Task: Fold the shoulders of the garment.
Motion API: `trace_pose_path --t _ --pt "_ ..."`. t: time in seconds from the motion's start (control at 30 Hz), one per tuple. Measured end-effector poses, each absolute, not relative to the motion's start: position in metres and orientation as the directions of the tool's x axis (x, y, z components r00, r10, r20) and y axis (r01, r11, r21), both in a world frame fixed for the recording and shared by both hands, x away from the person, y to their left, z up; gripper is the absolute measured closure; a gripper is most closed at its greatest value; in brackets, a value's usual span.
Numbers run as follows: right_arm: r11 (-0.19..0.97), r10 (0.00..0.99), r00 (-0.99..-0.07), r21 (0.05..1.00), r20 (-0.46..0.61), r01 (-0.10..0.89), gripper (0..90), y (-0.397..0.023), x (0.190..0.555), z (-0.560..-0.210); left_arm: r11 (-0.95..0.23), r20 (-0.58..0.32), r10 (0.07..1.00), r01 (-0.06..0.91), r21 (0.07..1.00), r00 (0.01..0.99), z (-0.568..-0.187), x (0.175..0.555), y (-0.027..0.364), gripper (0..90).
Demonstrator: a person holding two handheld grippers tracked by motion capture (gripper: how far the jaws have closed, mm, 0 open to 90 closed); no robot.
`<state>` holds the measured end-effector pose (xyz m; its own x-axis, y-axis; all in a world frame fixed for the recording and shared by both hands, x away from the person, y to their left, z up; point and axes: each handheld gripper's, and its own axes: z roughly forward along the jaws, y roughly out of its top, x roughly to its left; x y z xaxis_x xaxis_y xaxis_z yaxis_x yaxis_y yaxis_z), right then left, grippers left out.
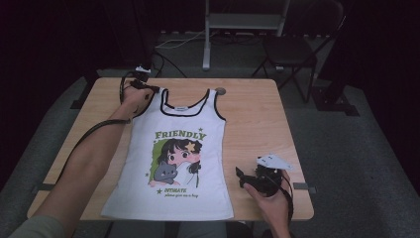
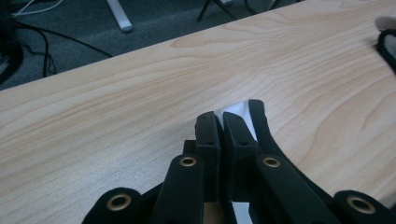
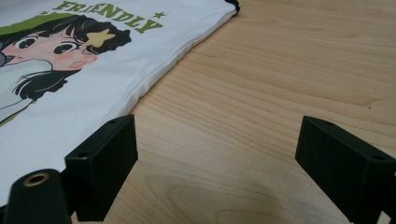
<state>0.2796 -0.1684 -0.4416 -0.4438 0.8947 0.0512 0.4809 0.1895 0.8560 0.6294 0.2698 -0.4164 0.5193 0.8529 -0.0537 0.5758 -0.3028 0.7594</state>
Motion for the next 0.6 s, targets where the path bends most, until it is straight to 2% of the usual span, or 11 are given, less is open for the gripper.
trace_pose_path --t 0.2,0.6 --pt "0.2 0.89 -0.454 0.855 0.046 0.479 12.2 -0.168 0.28 -0.442 -0.264 -0.099 0.844 0.568 0.779 0.527 -0.404 0.621 0.272 86.1" --pt "0.204 0.887 -0.46 0.856 0.043 0.475 12.2 -0.168 0.279 -0.442 -0.253 -0.116 0.826 0.546 0.798 0.552 -0.383 0.597 0.272 86.4"
